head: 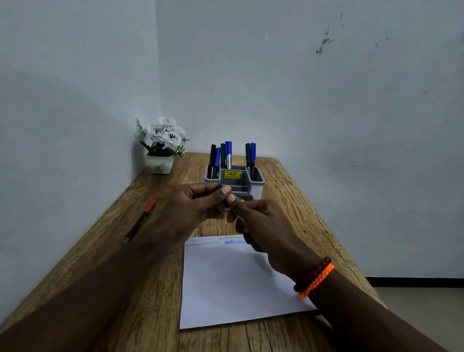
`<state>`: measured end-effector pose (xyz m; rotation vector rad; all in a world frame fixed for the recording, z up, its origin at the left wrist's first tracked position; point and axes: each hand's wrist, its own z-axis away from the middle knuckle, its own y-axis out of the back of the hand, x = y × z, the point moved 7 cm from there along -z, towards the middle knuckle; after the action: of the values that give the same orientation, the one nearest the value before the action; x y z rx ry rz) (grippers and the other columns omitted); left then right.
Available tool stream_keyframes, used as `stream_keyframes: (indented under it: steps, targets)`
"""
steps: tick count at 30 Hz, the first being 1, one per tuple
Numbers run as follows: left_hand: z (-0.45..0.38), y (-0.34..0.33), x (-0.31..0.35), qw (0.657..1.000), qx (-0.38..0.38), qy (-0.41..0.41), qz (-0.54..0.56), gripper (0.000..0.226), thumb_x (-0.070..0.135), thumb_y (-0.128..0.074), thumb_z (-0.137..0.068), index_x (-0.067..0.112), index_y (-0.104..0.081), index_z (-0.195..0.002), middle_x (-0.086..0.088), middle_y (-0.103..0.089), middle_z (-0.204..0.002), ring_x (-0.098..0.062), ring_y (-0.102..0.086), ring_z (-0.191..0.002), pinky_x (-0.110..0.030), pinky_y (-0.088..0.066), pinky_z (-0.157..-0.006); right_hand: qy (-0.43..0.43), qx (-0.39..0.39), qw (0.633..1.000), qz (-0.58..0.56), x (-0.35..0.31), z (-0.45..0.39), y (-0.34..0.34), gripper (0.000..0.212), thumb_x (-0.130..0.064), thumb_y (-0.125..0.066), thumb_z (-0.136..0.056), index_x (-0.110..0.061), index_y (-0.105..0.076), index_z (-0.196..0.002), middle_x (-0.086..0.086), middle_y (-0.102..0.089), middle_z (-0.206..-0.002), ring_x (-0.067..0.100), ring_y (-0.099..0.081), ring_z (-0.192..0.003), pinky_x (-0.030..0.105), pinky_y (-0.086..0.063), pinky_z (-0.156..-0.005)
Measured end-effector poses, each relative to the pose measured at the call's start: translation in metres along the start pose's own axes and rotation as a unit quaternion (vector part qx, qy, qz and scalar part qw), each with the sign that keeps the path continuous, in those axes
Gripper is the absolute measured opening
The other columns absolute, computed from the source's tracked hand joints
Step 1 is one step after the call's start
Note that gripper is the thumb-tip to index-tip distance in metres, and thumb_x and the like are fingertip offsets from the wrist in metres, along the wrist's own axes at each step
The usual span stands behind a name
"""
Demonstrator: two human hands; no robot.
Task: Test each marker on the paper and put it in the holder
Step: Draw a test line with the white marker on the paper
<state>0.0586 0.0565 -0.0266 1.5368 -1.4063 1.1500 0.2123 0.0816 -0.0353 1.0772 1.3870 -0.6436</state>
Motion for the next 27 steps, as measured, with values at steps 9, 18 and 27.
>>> stream_keyframes:
  steps: [9,18,27]
  targets:
    - [-0.002,0.004,0.0,1.0,0.016,-0.013,0.014,0.03,0.035,-0.073,-0.081,0.012,-0.079,-0.099,-0.011,-0.073,-0.082,-0.021,-0.069,-0.078,-0.03,-0.06,-0.071,0.024,0.015,1.0,-0.005,-0.004,0.002,0.004,0.058,-0.052,-0.066,-0.097,0.003,-0.074,-0.08,0.006,-0.055,-0.057,0.006,-0.04,-0.039,0.017,-0.032,-0.039]
    - [-0.006,0.024,-0.005,0.996,0.09,0.024,-0.002,0.021,0.018,-0.063,-0.097,0.003,-0.073,-0.108,-0.015,-0.077,-0.089,-0.023,-0.072,-0.075,-0.033,-0.058,-0.063,0.001,-0.008,1.0,0.008,0.007,0.0,-0.007,0.045,-0.047,-0.055,-0.106,-0.009,-0.078,-0.096,0.009,-0.067,-0.065,0.012,-0.045,-0.041,0.019,-0.034,-0.037]
    - [-0.003,0.044,0.005,0.907,-0.011,0.01,-0.421,0.037,0.023,-0.045,-0.101,0.017,-0.06,-0.068,-0.001,-0.059,-0.066,-0.014,-0.051,-0.06,-0.033,-0.041,-0.062,0.032,-0.007,0.998,-0.049,0.003,0.001,-0.003,0.022,-0.01,-0.056,-0.107,-0.021,-0.057,-0.126,0.021,-0.07,-0.098,0.027,-0.067,-0.06,0.032,-0.052,-0.043]
